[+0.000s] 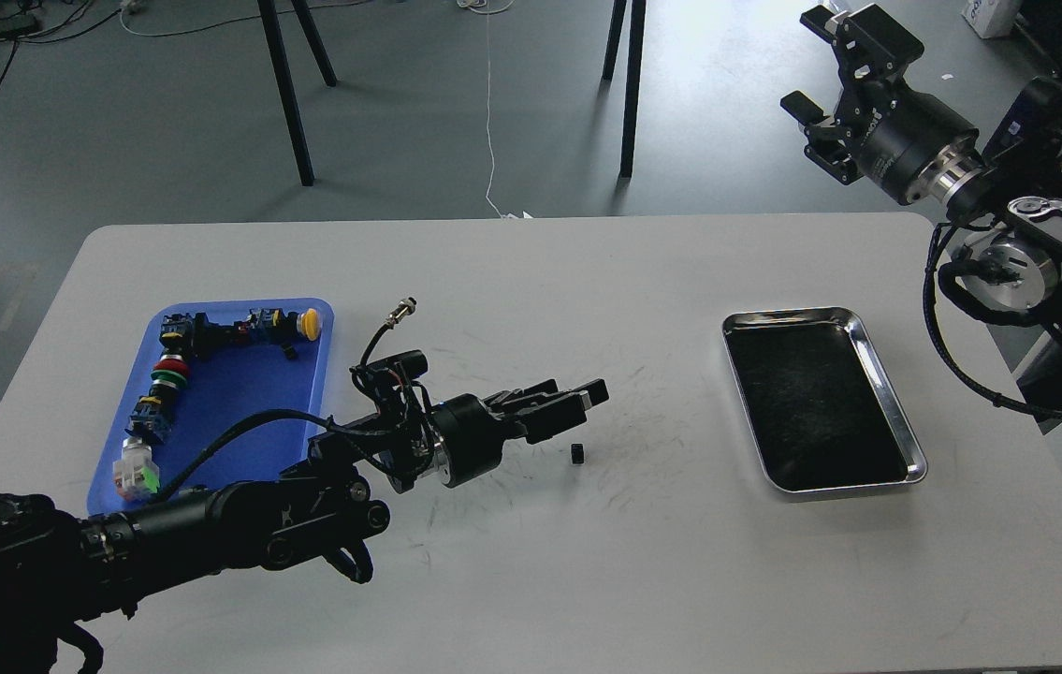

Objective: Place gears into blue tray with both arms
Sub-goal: 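Reach the left gripper from the blue tray toward the black piece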

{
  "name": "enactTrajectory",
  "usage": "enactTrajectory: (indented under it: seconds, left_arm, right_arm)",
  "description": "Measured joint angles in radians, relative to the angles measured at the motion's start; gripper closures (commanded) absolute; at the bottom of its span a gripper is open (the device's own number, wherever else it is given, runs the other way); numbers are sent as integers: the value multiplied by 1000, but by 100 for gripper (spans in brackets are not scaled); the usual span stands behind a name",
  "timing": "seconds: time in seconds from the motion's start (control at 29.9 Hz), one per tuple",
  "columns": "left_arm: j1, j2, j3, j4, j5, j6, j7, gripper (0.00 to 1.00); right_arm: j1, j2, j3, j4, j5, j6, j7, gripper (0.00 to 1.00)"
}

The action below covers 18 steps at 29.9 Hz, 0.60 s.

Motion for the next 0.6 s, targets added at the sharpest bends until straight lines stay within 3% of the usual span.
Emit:
enactTrajectory:
  seconds: [0.3, 0.6]
  left_arm:
    - [-28, -47, 113, 61, 135, 97, 0, 3]
    - [-41, -94, 176, 138, 276, 205, 0, 16]
  right_arm:
    - [-31, -6, -2, 0, 49, -8, -11, 3]
    - [-40, -7, -1, 0, 50, -10, -11, 3]
